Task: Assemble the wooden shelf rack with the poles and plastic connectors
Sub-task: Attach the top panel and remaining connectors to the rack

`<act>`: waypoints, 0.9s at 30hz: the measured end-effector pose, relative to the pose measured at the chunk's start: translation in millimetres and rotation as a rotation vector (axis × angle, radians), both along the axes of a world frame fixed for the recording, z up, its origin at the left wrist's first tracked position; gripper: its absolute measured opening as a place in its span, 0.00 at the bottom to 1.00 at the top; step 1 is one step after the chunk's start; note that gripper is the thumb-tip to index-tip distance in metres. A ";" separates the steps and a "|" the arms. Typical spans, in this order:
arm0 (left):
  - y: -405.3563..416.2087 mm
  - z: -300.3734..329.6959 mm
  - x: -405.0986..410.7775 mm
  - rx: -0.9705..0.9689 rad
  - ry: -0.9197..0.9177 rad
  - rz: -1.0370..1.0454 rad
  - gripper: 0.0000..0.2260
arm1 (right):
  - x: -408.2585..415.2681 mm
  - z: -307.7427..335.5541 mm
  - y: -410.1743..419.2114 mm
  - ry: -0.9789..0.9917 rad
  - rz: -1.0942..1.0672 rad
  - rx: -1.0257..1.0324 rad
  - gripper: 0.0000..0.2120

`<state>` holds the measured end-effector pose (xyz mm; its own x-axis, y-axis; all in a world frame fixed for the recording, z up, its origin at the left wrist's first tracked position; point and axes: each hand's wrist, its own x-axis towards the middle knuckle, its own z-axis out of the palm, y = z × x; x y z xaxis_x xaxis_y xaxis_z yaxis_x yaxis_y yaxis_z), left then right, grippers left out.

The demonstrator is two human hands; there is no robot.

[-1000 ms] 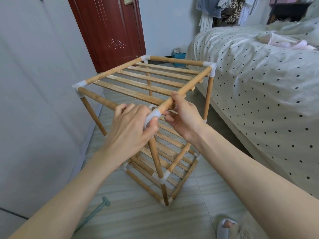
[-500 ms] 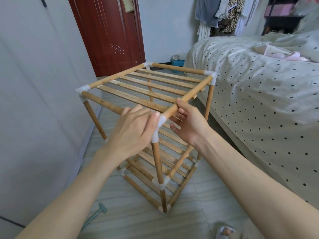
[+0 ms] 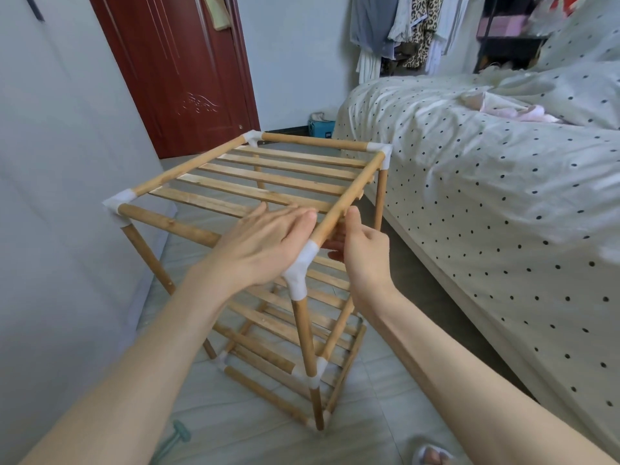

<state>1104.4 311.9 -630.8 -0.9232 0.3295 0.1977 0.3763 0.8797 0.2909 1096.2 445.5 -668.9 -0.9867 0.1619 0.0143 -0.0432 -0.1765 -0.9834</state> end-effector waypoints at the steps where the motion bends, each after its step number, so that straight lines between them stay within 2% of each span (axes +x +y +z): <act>1: 1.2 1.5 -1.5 -0.005 -0.010 -0.025 0.24 | 0.7 -1.4 0.3 0.027 0.008 0.046 0.23; 5: 3.0 3.4 -0.5 0.053 0.111 -0.001 0.26 | 6.5 -2.8 2.8 0.092 0.149 0.113 0.17; 8: 3.1 3.5 -0.7 0.055 0.091 0.030 0.27 | 9.3 -4.2 15.2 0.109 0.391 0.116 0.11; 9: 3.6 3.6 -0.9 0.056 0.089 0.035 0.28 | 9.6 -5.2 21.5 0.106 0.491 0.139 0.13; 12: 5.5 3.1 -0.8 0.067 0.117 0.042 0.27 | 10.5 -5.4 35.2 0.137 0.690 0.342 0.29; 14: 6.6 2.3 -0.7 0.038 0.134 0.027 0.28 | 11.1 -6.3 34.2 0.205 0.657 0.443 0.38; 17: 6.2 3.5 -2.3 -0.026 0.097 0.018 0.28 | 12.8 -9.4 23.6 0.280 0.525 0.591 0.46; 20: 4.1 6.6 -3.1 0.032 -0.004 -0.002 0.28 | 14.3 -9.5 18.2 0.266 0.433 0.791 0.53; 23: 2.6 6.1 -0.8 0.044 0.004 -0.002 0.28 | 17.6 -7.8 16.7 0.297 0.357 0.922 0.52; 27: 3.0 3.2 0.9 0.055 0.125 0.006 0.28 | 20.7 -9.1 16.6 0.349 0.258 0.967 0.46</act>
